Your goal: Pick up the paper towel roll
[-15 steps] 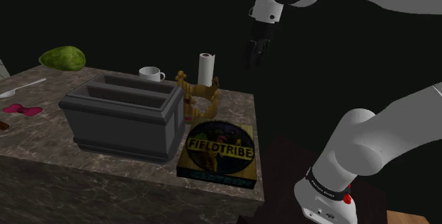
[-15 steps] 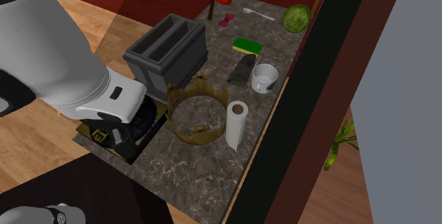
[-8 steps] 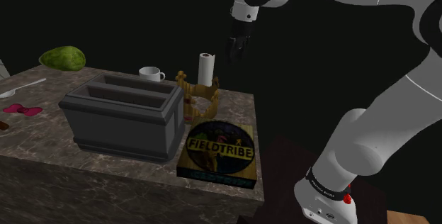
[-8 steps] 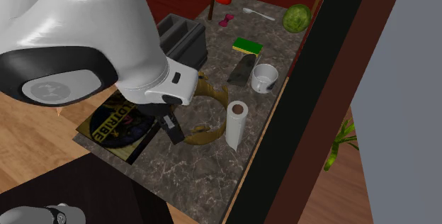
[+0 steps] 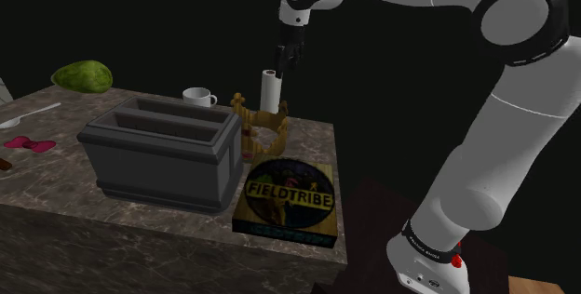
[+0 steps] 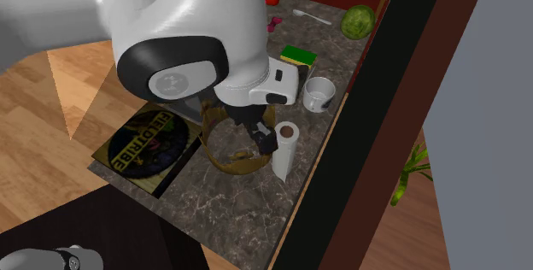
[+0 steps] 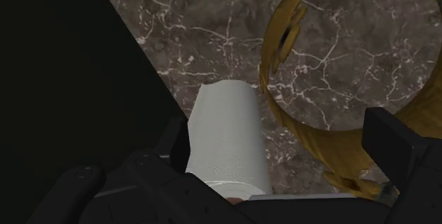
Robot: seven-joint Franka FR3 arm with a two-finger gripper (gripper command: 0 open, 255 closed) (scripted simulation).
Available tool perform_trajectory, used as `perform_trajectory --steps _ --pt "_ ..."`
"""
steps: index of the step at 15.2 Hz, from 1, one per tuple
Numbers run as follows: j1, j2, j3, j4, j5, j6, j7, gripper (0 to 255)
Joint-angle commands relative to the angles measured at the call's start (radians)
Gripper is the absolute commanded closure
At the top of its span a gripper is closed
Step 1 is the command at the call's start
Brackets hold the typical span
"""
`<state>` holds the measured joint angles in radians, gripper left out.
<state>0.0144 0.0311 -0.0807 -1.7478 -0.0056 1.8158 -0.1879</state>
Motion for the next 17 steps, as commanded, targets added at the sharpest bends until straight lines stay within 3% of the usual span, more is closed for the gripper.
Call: perform_trajectory --steps 1,7,16,17 --pt "-0.003 0.077 -0.003 0.082 -0.003 0.003 -0.016 0" --pt "-0.012 0.314 -0.003 0.387 -0.007 -0.043 -0.049 0" --pt "-0.011 0.31 -0.002 0.28 -0.008 0.061 -0.046 0" --pt "-0.011 0.309 -0.002 0.278 -0.008 0.061 -0.045 255"
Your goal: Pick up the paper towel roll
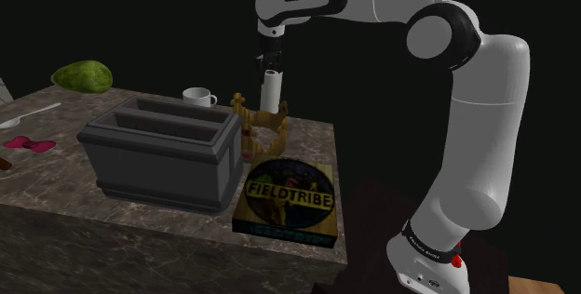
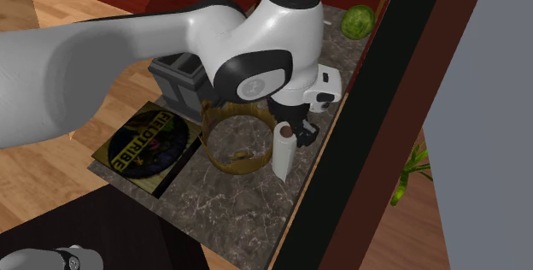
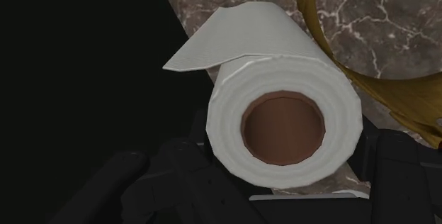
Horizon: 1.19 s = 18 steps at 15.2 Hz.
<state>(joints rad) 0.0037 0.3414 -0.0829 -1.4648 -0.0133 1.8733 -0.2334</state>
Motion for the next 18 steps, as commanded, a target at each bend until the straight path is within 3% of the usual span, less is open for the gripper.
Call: perform_trajectory --steps 1,9,18 --pt "0.0 0.0 0.0 -0.003 0.0 0.002 0.0 255" --pt "0.0 0.0 0.0 -0.003 0.0 0.003 0.0 255" --pt "-0.002 0.007 -0.001 0.127 0.001 -0.121 -0.004 255"
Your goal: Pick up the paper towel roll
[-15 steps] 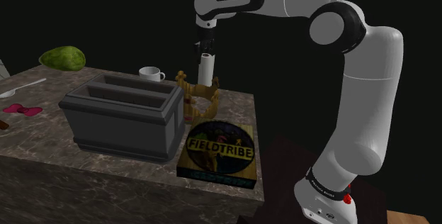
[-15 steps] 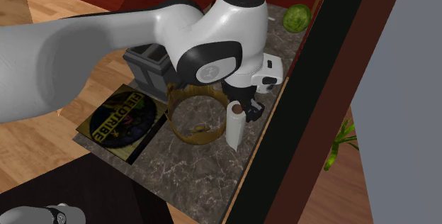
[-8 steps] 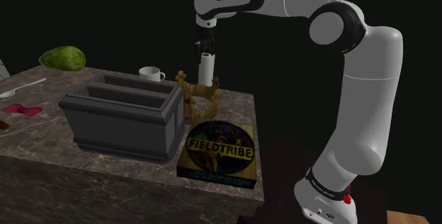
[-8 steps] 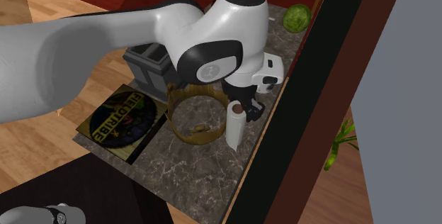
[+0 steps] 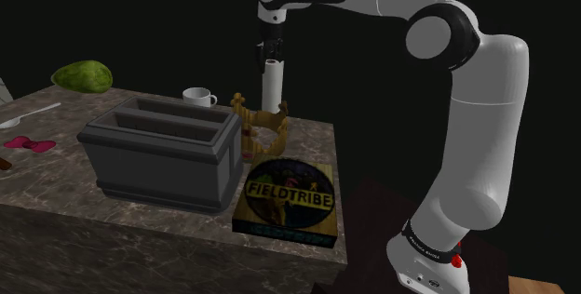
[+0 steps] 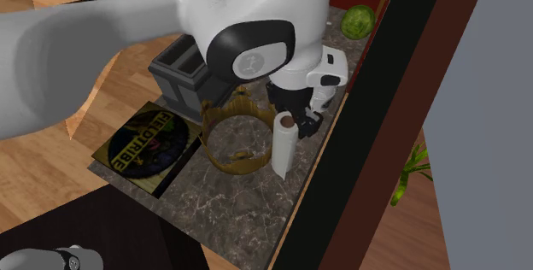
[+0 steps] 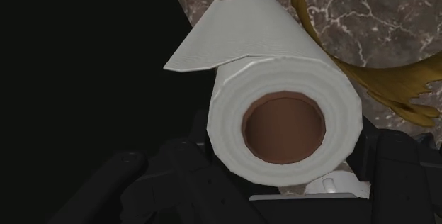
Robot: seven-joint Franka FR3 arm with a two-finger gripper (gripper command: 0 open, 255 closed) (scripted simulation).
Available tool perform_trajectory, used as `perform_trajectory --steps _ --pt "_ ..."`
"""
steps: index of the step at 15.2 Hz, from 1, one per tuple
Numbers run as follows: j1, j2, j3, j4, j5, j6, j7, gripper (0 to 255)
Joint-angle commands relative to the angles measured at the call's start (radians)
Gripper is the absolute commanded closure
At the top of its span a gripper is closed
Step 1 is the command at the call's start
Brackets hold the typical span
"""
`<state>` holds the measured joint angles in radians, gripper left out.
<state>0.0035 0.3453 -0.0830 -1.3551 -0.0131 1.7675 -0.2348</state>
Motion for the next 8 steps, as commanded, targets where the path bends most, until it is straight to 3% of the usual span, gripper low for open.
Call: perform_trajectory --steps 1,8 --pt "-0.002 0.005 -0.001 0.034 0.001 -0.03 -0.003 255" --pt "-0.004 0.022 -0.001 0.13 0.003 -0.108 -0.006 255"
